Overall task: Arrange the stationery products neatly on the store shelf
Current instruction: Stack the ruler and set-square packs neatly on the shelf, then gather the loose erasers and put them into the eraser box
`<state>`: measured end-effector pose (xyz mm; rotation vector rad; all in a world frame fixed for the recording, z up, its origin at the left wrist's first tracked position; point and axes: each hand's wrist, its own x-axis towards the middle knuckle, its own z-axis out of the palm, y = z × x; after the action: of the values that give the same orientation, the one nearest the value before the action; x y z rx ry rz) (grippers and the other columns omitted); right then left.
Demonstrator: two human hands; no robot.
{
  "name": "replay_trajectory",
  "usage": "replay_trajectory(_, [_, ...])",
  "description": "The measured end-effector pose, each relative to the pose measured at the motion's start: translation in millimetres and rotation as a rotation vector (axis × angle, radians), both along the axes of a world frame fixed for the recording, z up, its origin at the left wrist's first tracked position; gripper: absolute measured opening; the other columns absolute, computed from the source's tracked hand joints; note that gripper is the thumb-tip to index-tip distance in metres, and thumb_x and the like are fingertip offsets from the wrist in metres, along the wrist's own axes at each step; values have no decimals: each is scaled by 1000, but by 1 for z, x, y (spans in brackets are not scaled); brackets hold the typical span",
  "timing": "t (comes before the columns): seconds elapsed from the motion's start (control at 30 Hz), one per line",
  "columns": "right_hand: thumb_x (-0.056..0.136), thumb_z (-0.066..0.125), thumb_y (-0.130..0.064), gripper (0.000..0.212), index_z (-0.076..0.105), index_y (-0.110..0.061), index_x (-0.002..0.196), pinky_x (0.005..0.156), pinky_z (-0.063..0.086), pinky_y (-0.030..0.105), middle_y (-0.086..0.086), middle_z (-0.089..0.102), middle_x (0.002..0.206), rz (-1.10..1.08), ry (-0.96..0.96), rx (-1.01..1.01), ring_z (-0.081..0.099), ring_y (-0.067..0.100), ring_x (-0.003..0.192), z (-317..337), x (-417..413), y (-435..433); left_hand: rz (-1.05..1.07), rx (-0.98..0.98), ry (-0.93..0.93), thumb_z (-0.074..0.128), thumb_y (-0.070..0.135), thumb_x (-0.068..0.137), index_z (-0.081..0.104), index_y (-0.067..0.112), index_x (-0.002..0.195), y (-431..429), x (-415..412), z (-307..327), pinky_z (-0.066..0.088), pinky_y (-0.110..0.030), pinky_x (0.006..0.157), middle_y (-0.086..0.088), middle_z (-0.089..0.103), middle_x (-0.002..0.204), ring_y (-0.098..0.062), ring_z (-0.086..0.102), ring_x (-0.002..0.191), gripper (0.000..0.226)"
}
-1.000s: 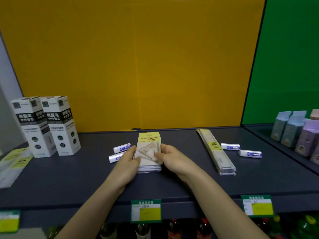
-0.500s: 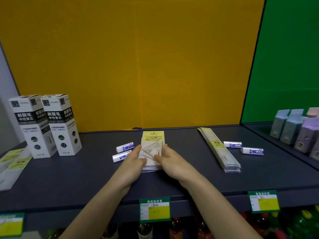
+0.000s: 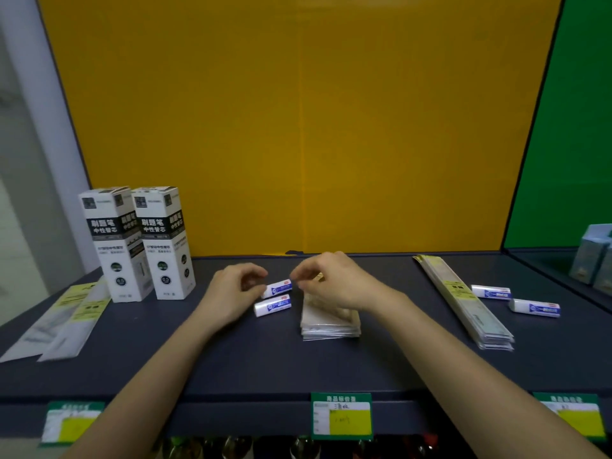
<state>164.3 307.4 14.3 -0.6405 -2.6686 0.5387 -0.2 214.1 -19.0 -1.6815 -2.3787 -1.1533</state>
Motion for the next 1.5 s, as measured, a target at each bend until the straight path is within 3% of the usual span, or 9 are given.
replay_trajectory(0.2, [87,57,-22,30,62,-22,116,82,47,38,4,63,117,85,-244,294,55,25,108,-9,-30,0,-37,-93,-21,74,21,73,67,10,103,28,-15,-5,42,-14,67,-4,68,93,-13,60,83,33])
replay_trajectory(0.27, [85,59,-25,31,61,-22,116,77,43,35,5,63,116,97,-282,341,54,26,108,-12,-37,0,-71,-106,-12,74,19,72,68,9,97,32,-17,-7,40,-5,56,0,65,82,-8,55,70,27])
replay_trajectory(0.4, [85,61,-30,29,63,-21,113,72,39,33,8,62,114,86,-294,416,56,29,105,-14,-46,4,-134,-107,74,70,16,75,70,16,83,33,-21,-11,36,-9,52,15,55,64,-4,47,60,8])
replay_trajectory(0.57, [92,51,-28,27,58,-11,111,73,37,36,12,59,114,150,-321,536,53,30,107,-16,-48,2,-160,-121,156,69,24,77,68,18,90,24,-35,-12,39,-10,62,14,64,76,-2,56,71,15])
replay_trajectory(0.73, [95,43,-29,26,52,-10,111,78,38,35,10,56,115,116,-145,510,50,27,108,6,-26,-1,-90,-33,213,65,23,81,67,16,95,9,-41,-4,43,-31,70,0,68,90,-18,61,84,16])
replay_trajectory(0.93, [94,44,-27,22,51,-16,111,77,35,32,3,59,109,6,26,401,52,21,99,19,59,0,-218,202,256,63,20,83,66,15,101,5,-2,20,41,-19,68,4,66,95,-11,58,84,18])
replay_trajectory(1.1, [93,45,-28,11,49,-22,101,66,25,23,-12,47,86,-168,9,334,42,8,70,9,151,8,-455,219,325,48,47,78,62,23,100,25,69,40,36,-8,71,18,59,89,1,49,82,35])
replay_trajectory(1.23, [93,42,-28,8,46,-23,97,66,34,33,-13,43,78,-311,-17,274,45,14,70,2,227,18,-613,199,402,44,48,81,60,26,100,57,140,38,36,-14,71,20,57,88,2,45,81,32])
replay_trajectory(1.5, [91,42,-31,7,38,-34,87,62,33,29,-18,42,72,-480,-42,249,40,3,64,-9,399,31,-801,239,367,36,54,82,56,31,99,105,286,22,36,-17,77,22,55,89,4,44,87,35])
